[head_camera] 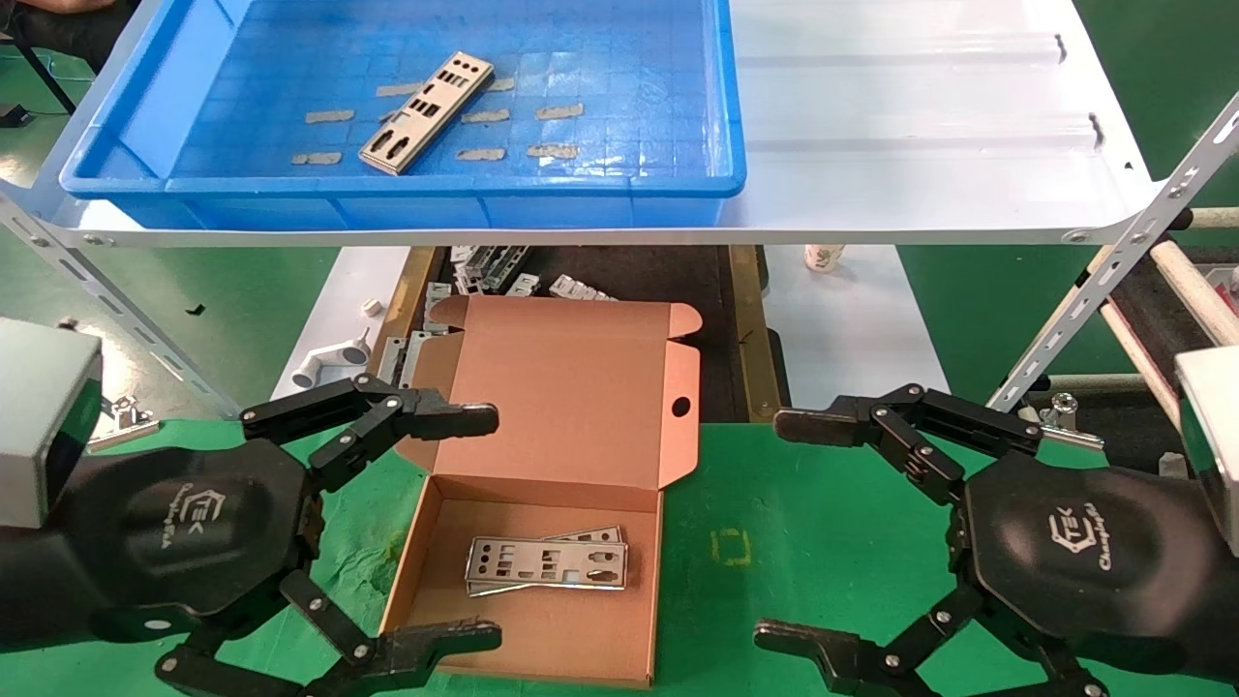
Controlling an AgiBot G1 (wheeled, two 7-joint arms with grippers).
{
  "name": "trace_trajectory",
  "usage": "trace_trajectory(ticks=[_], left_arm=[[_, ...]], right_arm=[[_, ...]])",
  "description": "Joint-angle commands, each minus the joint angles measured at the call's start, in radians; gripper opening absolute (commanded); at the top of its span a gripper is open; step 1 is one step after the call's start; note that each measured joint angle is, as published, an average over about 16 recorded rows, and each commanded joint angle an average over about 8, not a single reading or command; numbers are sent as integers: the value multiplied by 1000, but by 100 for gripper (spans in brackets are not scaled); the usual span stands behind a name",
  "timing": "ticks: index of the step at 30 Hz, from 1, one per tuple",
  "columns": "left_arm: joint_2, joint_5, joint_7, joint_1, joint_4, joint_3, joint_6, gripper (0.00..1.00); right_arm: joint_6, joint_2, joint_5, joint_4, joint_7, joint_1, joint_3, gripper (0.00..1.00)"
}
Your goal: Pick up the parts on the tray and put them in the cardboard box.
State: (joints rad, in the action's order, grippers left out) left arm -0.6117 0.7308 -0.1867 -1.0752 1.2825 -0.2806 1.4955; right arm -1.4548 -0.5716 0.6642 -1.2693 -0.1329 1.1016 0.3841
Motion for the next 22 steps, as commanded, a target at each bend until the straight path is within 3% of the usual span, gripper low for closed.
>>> trace_trajectory(ticks=[1,22], left_arm=[[0,0,0,0,0,0,0,100],[0,0,0,0,0,0,0,100]], right_arm=[[0,0,0,0,0,0,0,100],[0,0,0,0,0,0,0,100]])
